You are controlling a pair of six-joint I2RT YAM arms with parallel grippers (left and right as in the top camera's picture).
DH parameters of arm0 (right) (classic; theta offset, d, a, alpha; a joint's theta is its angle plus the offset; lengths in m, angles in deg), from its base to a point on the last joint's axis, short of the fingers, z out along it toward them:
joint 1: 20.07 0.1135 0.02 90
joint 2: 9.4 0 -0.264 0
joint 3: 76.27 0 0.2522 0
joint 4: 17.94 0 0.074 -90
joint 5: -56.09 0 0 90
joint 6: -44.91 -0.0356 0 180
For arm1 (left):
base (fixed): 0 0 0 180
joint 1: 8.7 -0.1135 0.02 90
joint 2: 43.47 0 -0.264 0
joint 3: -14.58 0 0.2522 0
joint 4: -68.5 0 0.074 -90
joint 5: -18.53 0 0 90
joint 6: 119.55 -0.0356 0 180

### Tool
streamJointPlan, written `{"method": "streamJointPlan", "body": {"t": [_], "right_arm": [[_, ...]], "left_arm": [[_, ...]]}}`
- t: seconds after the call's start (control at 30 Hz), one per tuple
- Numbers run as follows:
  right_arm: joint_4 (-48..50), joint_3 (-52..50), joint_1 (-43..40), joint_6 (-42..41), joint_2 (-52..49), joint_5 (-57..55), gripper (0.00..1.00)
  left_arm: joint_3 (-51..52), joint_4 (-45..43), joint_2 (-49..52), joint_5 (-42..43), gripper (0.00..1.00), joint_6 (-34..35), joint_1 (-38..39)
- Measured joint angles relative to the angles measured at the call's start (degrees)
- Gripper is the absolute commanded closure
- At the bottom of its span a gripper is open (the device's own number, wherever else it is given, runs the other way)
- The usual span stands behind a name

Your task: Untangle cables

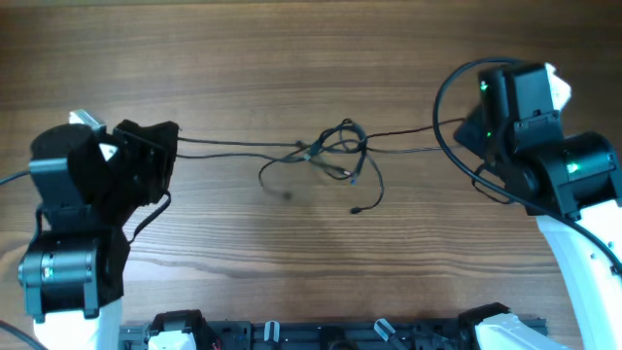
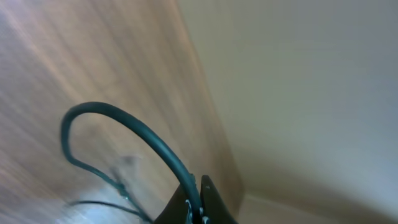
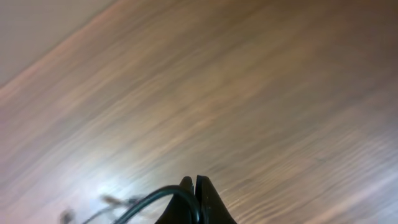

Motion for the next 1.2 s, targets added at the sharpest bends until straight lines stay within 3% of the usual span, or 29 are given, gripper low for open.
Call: {"method": "streamJointPlan", "body": {"t": [0.1,0.17,0.23,0.3,0.37,0.5,0.7,0.97,1.03,1.13,1.2], "right_arm": [[1.5,0.0,-0.1,6.0,0.0,8.2,0.79],[1.5,0.0,-0.1,8.8,-0.2,13.1,0.77],[1.4,0.0,-0.2,10.8,-0.4,16.3,0.76],[1.3,0.0,-0.2,13.3,-0.8,19.3,0.88],[0.9,0.0,-0.2,14.6,-1.1,20.4,0.88],[-0.2,0.0,-0.2,14.7,-2.4,20.4,0.76],[2.0,0.0,-0.3,17.9,-6.0,27.1,0.6],[3.7,0.0,0.4,28.4,-14.0,47.1,0.58],[3.7,0.0,1.8,31.3,-15.9,51.8,0.54],[5.0,0.0,5.0,34.8,-18.3,56.9,0.28],[6.6,0.0,7.0,35.7,-19.2,58.8,0.22]], "left_arm": [[0.0,-3.1,-0.1,4.1,0.96,0.0,-0.2],[0.0,-4.9,-0.1,6.6,0.96,0.3,-0.3],[0.0,-7.1,-0.1,9.1,0.96,0.7,-0.3],[0.0,-10.6,-0.1,12.0,0.96,1.0,-0.3],[0.0,-14.8,0.0,15.5,0.96,1.5,-0.3],[0.0,-21.1,0.0,20.7,0.96,2.6,-0.3],[0.0,-20.6,0.1,24.7,0.96,3.9,-0.3],[0.0,-26.7,0.2,26.2,0.96,8.1,-0.3],[0.0,-27.6,0.1,26.1,0.96,8.5,-0.3],[0.0,-27.4,0.2,26.2,0.96,9.1,-0.2],[0.0,-26.8,0.4,26.1,0.96,9.6,-0.3]]}}
